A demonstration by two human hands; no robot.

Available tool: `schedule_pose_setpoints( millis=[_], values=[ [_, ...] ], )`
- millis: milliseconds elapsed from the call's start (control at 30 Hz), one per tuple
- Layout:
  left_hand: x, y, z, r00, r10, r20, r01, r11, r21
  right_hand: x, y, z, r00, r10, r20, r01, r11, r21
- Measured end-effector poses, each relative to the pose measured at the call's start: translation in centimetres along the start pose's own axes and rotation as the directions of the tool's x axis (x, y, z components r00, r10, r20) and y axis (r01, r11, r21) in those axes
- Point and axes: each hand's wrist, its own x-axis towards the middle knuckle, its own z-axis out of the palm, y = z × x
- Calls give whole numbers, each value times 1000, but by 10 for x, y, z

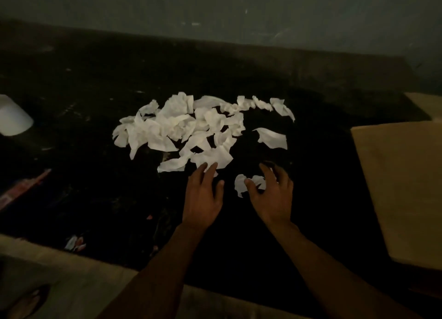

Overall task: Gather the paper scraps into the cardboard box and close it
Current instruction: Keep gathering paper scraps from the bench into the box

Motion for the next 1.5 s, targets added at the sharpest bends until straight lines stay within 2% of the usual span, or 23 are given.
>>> schedule_pose_setpoints(
  millis=[233, 433, 500, 600, 733, 1067, 1200, 1233, 1300, 1367, 1433, 1500],
  values=[
    [51, -29, 22, 1000, 0, 16, -3, 984, 179, 29, 0, 38, 999, 41, 17, -39, 994, -106],
    [95, -47, 42, 949, 222, 223, -241, 969, 60, 39, 10, 61, 999, -15, 29, 17, 998, -65],
    [103, -50, 48, 913, 258, 315, -285, 957, 43, 39, 14, 66, 999, 2, 47, -1, 1000, -23],
    [106, -57, 57, 869, 311, 386, -351, 936, 36, 37, 18, 73, 1000, -21, -5, 21, 999, 39],
    [102, -65, 66, 903, 345, 255, -342, 938, -58, 36, 17, 78, 998, -37, -49, 40, 997, 62],
    [119, -56, 65, 939, 263, 222, -255, 965, -63, 49, 16, 56, 988, -60, -141, 76, 991, 110],
    [137, -44, 55, 948, 192, 254, -170, 980, -105, 65, -2, 25, 990, 119, -80, -105, 981, 160],
    [143, -41, 55, 948, 198, 250, -180, 979, -93, 74, -7, 18, 986, 141, -85, -125, 978, 169],
    [159, -37, 58, 941, 243, 236, -237, 970, -55, 97, -14, 6, 986, 104, -134, -75, 977, 200],
    [177, -36, 66, 925, 314, 213, -330, 943, 46, 124, -17, -1, 979, 76, -188, -38, 979, 202],
    [190, -38, 77, 907, 329, 263, -379, 910, 168, 150, -19, -2, 970, 43, -238, 2, 982, 187],
    [192, -45, 91, 875, 342, 342, -425, 880, 210, 175, -13, 6, 965, -33, -260, 68, 990, 127]
  ],
)
